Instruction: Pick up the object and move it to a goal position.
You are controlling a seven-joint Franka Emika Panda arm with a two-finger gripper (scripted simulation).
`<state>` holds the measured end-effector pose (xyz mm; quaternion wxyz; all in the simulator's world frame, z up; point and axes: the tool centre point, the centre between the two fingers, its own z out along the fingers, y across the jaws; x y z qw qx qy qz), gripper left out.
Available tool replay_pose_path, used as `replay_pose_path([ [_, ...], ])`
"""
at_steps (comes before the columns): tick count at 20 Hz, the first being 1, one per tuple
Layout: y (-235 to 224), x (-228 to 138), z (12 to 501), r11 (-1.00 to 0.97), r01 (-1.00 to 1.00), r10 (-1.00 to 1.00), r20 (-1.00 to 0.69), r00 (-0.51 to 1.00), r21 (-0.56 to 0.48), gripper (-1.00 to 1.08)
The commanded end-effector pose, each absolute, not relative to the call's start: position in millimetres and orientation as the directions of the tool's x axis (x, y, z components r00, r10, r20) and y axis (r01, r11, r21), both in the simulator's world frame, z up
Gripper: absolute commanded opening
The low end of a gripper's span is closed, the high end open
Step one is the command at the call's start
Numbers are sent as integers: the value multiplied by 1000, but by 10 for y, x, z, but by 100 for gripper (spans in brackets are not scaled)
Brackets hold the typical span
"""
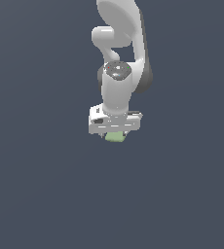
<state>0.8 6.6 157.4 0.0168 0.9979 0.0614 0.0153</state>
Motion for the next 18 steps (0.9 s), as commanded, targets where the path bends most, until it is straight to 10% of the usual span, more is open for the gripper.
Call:
replay_pose_path([
  [1, 66, 8, 1574, -992, 122, 123, 28, 992, 35, 100],
  [18, -76, 0, 1582, -991, 125, 127, 21, 992, 51, 68],
])
